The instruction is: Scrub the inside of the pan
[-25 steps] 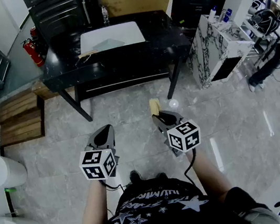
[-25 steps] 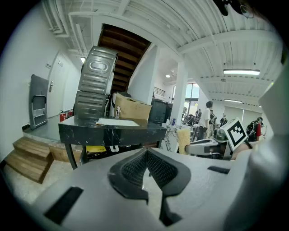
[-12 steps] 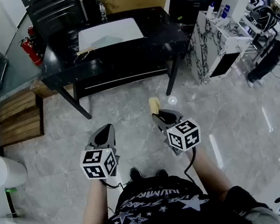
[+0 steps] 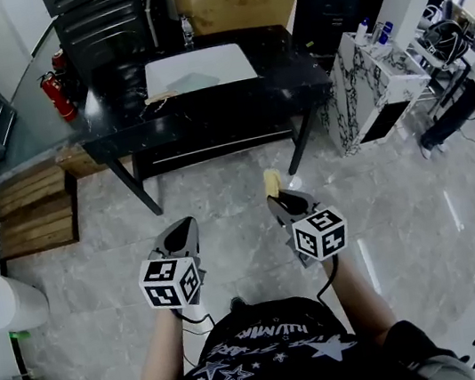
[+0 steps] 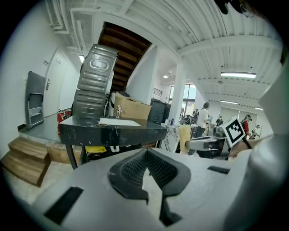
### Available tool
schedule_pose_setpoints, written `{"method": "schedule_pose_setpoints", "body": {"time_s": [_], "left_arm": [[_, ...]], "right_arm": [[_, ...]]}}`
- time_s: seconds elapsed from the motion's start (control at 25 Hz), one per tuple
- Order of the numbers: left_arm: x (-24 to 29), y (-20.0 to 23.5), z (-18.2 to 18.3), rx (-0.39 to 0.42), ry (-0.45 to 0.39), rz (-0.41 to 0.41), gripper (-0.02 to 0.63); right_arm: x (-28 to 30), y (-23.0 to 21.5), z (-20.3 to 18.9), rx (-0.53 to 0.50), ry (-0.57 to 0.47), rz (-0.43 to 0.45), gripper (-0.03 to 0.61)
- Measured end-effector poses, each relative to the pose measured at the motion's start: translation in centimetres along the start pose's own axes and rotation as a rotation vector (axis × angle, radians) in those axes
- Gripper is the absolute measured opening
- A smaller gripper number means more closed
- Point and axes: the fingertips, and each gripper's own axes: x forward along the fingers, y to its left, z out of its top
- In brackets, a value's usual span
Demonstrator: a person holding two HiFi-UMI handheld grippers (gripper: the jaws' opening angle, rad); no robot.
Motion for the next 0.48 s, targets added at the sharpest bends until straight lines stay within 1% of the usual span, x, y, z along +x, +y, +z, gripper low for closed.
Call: {"method": "schedule_pose_setpoints", "body": {"time_s": [0.08,0.28,0.48], "left_arm": [[-0.1,1.0,-0.1,-0.001,0.005,-0.011,0.009],[-0.1,2.9,-0.6,0.005,0.034,-0.031,0.009],[0.7,5.1,-0.7,-0.02,0.036,-0.015,0.009]], "right_arm": [[0.9,0.4,0.2,0.005,0.001,-0.019,0.069],[2.5,1.5,0.3,0.0,0.03,-0.03,0.071],[4.3,1.0,0.0,0.012,0.054,-0.044,0.071]]}}
